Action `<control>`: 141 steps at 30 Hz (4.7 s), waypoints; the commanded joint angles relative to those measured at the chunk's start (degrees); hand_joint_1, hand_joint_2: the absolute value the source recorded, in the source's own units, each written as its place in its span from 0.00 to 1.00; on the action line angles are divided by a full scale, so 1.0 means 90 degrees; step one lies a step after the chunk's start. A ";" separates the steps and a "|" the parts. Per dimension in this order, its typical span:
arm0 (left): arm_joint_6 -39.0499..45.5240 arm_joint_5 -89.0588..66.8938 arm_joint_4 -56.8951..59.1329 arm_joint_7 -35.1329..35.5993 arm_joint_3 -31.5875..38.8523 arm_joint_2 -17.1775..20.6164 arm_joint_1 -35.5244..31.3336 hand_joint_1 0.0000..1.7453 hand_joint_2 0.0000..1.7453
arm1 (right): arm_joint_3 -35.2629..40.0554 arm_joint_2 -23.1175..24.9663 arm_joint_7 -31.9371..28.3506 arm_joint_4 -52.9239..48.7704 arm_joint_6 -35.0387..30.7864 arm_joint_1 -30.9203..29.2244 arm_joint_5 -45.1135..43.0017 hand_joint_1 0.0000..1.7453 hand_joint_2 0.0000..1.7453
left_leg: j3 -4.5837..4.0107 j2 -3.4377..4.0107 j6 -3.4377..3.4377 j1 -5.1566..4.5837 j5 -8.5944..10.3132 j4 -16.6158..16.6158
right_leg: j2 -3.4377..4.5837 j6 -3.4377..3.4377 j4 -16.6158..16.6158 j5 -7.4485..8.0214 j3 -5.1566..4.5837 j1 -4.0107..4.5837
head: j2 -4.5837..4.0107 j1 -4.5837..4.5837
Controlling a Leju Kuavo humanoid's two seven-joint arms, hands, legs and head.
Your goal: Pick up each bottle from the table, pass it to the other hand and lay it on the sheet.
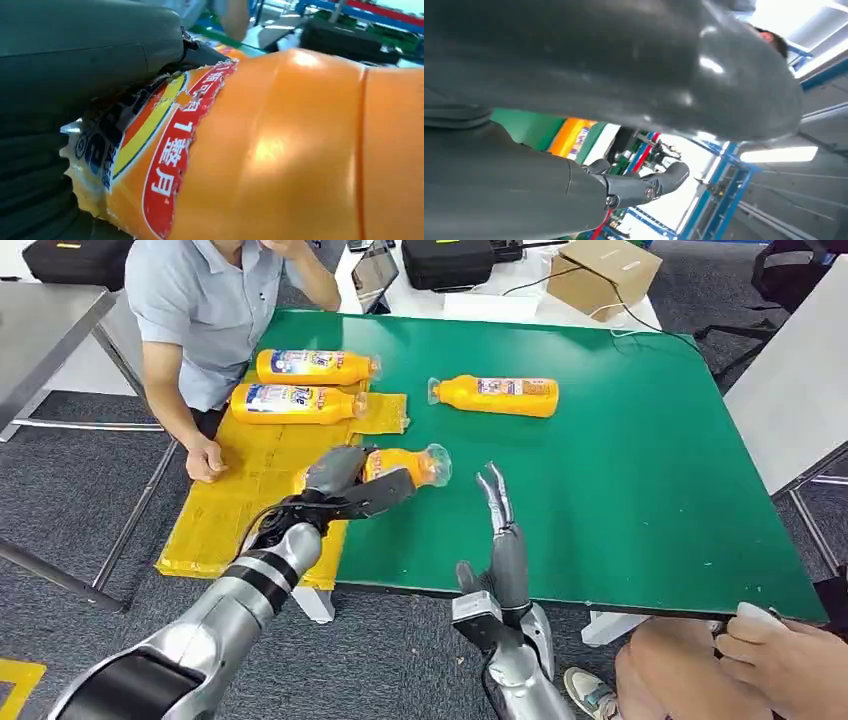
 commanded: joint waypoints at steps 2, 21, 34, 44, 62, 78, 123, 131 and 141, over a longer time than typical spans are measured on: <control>-0.0244 -0.0296 0.1349 0.0285 -0.0403 -0.0163 -0.0853 1.00 1.00 | -0.0093 -0.0263 -0.0112 -0.0136 0.0285 -0.0335 -0.0099 0.00 0.00 | 0.0011 -0.0002 -0.0005 0.0004 -0.0003 0.0002 | -0.0009 -0.0008 0.0001 -0.0005 0.0013 0.0007 | 0.0000 0.0000; -0.0397 -0.0680 0.1649 0.0355 -0.0366 0.0338 -0.0609 1.00 1.00 | 0.0502 -0.0299 -0.0112 0.0052 -0.0224 -0.0164 -0.0142 0.00 0.00 | 0.0037 0.0018 -0.0008 0.0010 -0.0009 -0.0011 | 0.0009 -0.0011 -0.0008 -0.0005 0.0036 0.0014 | 0.0000 -0.0002; -0.0542 -0.1113 0.2005 0.0943 -0.0514 0.0596 -0.0500 1.00 1.00 | 0.0338 -0.0282 -0.0112 0.0106 -0.0209 0.0109 0.0031 0.00 0.00 | 0.0030 0.0018 -0.0006 0.0009 -0.0007 -0.0010 | 0.0010 -0.0009 -0.0007 -0.0004 0.0029 0.0011 | 0.0000 0.0002; -0.0468 -0.1123 0.2221 0.1430 -0.0044 0.0810 -0.0126 0.48 1.00 | 0.0081 -0.0246 -0.0112 0.0469 -0.0096 0.0122 0.0234 0.00 0.00 | 0.0057 0.0033 -0.0006 0.0006 -0.0009 -0.0023 | 0.0022 -0.0010 -0.0013 -0.0002 0.0048 0.0010 | 0.0000 0.0000; -0.1254 0.0890 0.1332 -0.0937 0.1643 0.0703 0.0263 0.00 1.00 | -0.0036 -0.0428 -0.0112 0.0790 -0.0286 0.0072 -0.0026 0.00 0.00 | 0.0077 0.0012 -0.0006 0.0006 -0.0004 -0.0019 | 0.0006 -0.0011 -0.0006 -0.0004 0.0075 0.0009 | 0.0000 0.0000; -0.0849 0.5958 -0.5286 -0.2441 0.1610 0.0514 0.3449 0.00 1.00 | -0.0267 -0.0683 -0.0112 -0.0728 -0.0361 0.0922 -0.0571 0.00 0.00 | 0.0034 0.0017 -0.0010 0.0004 -0.0021 -0.0002 | 0.0002 -0.0013 0.0009 -0.0019 0.0022 0.0009 | 0.0000 0.0000; 0.0307 0.6106 -0.5821 -0.2408 0.0273 0.0484 0.4076 0.00 1.00 | -0.1621 -0.1660 0.2224 0.4894 -0.0136 -0.2434 0.3497 0.00 1.00 | 0.0034 0.0010 -0.0007 0.0002 -0.0007 -0.0010 | -0.0001 -0.0011 0.0001 -0.0007 0.0027 0.0006 | 0.0000 0.0000; 0.0298 0.6184 -0.5744 -0.2323 0.0258 0.0492 0.3997 0.00 1.00 | -0.1485 -0.1702 0.2723 0.5529 0.0044 -0.2900 0.3768 0.00 1.00 | 0.0042 0.0005 -0.0007 0.0003 -0.0012 -0.0005 | -0.0008 -0.0012 0.0004 -0.0014 0.0038 0.0007 | 0.0000 0.0000; 0.0452 0.6298 -0.5474 -0.2202 0.0285 0.0479 0.3785 0.00 1.00 | -0.1393 -0.1601 0.2557 0.5928 0.0984 -0.2823 0.3707 0.80 1.00 | 0.0041 -0.0001 -0.0010 0.0006 -0.0007 -0.0009 | -0.0014 -0.0014 -0.0001 -0.0011 0.0040 0.0011 | 0.0000 0.0000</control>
